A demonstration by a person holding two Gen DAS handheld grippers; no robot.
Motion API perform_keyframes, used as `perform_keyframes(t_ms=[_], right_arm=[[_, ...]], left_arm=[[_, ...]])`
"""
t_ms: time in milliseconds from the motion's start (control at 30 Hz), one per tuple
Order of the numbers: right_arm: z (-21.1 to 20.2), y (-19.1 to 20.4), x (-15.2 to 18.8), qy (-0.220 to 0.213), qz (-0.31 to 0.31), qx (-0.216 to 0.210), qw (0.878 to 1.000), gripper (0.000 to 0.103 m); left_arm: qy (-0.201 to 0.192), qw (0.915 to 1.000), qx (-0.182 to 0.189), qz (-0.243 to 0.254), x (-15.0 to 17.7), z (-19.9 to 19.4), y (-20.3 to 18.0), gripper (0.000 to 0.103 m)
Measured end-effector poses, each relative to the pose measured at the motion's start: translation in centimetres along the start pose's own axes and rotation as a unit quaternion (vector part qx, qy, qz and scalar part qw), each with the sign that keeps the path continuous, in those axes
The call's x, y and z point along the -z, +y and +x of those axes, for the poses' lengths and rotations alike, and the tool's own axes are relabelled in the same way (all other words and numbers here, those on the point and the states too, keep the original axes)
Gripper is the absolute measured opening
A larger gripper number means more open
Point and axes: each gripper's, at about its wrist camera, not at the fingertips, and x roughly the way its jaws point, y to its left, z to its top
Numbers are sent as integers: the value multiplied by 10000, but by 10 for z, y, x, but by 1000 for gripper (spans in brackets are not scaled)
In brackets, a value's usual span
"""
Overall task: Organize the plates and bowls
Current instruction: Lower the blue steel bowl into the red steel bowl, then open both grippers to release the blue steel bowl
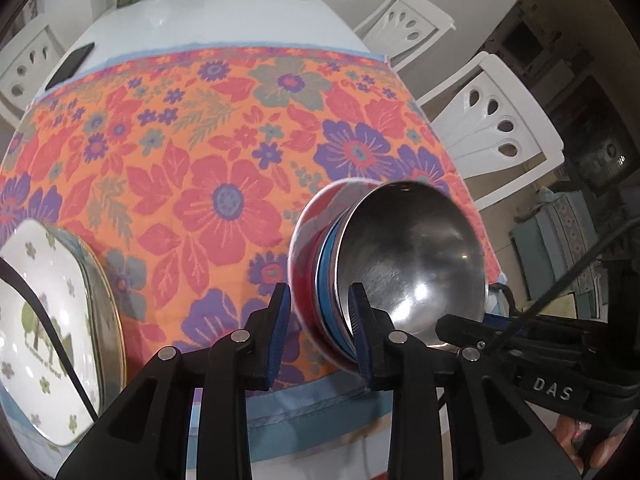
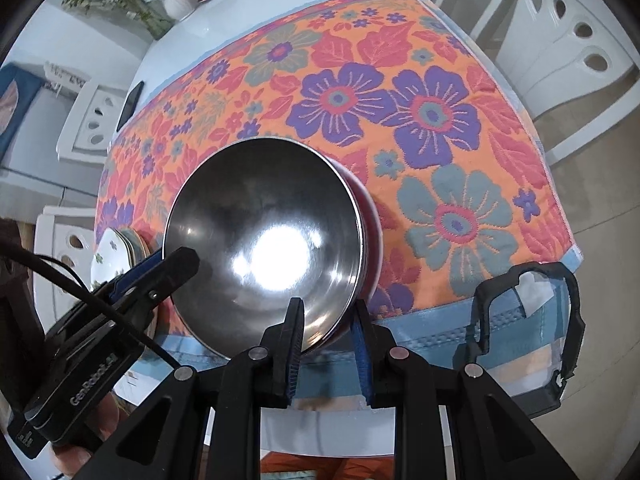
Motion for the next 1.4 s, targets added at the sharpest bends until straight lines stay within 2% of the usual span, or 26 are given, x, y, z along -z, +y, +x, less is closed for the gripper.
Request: perform_keyframes(t_ms=[233, 500, 667, 733, 833, 867, 900, 933, 1100, 1267, 1400], right_arm=[[-2, -1, 3, 25, -7, -47, 10000, 23], [-45, 4, 8, -396, -148, 68, 9991, 23], [-59, 8, 6, -510, -114, 46, 9986, 24], [-66, 11, 8, -609, -180, 157, 9979, 27], [-78, 14, 12, -769, -248, 193, 9965, 39], [-81, 14, 13, -816, -270, 189, 9961, 44], [-84, 15, 15, -865, -300, 198, 9956, 47], [-88, 16, 17, -927, -343, 222, 9949, 51], [-102, 22, 17, -1181, -658, 580, 9891, 51], [-108, 20, 14, -1280, -714, 531, 9878, 53], [-103, 18, 11, -1258, -741, 513, 9879, 53]], left_arm=[[24, 10000, -34, -8, 9, -3, 0, 27], [-184, 9998, 18, -51, 18, -32, -2, 27], [-282, 9995, 83, -88, 23, -48, -7, 27], [-333, 9993, 104, -129, 25, -54, -9, 27], [-424, 9988, 158, -193, 25, -63, -11, 27], [-454, 9986, 160, -211, 24, -66, -12, 30], [-478, 9985, 139, -222, 24, -68, -13, 37], [-541, 9982, 104, -233, 23, -72, -14, 38], [-590, 9976, 161, -332, 19, -77, -15, 44], [-609, 9974, 93, -380, 18, -77, -15, 47], [-603, 9968, 82, -526, 17, -71, -9, 66]])
